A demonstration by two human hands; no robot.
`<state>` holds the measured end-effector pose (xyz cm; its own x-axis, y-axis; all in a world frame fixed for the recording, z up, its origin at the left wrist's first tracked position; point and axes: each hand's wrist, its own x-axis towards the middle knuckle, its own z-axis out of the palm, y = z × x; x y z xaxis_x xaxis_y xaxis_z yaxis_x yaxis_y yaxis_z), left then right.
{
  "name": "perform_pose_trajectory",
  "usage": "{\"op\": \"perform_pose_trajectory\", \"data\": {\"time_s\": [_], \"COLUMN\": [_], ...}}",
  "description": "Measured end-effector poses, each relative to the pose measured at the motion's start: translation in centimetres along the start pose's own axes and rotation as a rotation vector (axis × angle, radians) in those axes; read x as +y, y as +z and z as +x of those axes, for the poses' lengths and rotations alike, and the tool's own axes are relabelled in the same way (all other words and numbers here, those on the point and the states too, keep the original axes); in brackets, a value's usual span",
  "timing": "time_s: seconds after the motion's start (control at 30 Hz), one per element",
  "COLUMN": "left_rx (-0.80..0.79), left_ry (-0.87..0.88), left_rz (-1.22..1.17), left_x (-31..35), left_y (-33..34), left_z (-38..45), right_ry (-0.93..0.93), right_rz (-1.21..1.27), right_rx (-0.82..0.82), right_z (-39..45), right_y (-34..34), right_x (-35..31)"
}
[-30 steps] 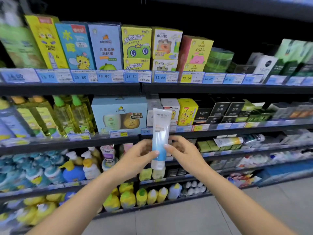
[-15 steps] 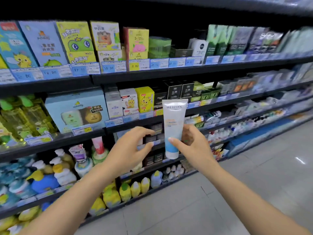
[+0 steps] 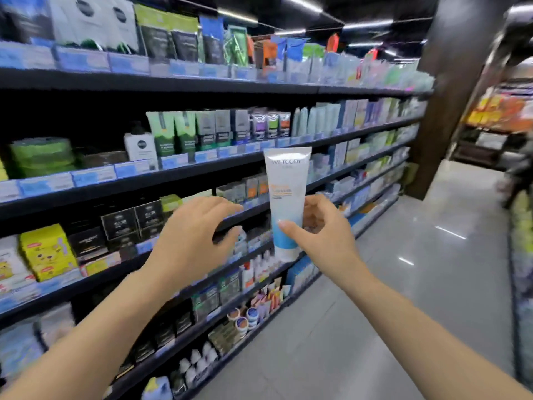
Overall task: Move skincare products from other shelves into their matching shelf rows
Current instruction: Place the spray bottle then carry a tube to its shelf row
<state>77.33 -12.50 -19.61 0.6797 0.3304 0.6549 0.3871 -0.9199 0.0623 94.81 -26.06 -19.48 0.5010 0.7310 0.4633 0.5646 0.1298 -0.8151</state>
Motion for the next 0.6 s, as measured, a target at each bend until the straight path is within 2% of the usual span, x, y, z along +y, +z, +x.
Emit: {"op": "perform_pose_trajectory", "data": {"time_s": [0.1,0.23,0.6], "left_rx": [0.041,0.020,0.084], "left_ry": [0.066,0.145,0.304], "left_rz": [-0.023,-0.084,-0.211], "left_x": [2.8,5.1,8.1], "left_y": [2.9,7.4,21.6], "left_z": [4.4,10.7,31.0], "right_ry": [-0.006,-0.012,-0.031], "right_rz": [-0.050,-0.098,-0.279], "right_rx": [0.065,0.164,0.326], "right_z": [2.2,5.8,20.8], "right_y": [-4.4,-9.4,-21.1], "right_x": [1.5,4.4,13.9]}}
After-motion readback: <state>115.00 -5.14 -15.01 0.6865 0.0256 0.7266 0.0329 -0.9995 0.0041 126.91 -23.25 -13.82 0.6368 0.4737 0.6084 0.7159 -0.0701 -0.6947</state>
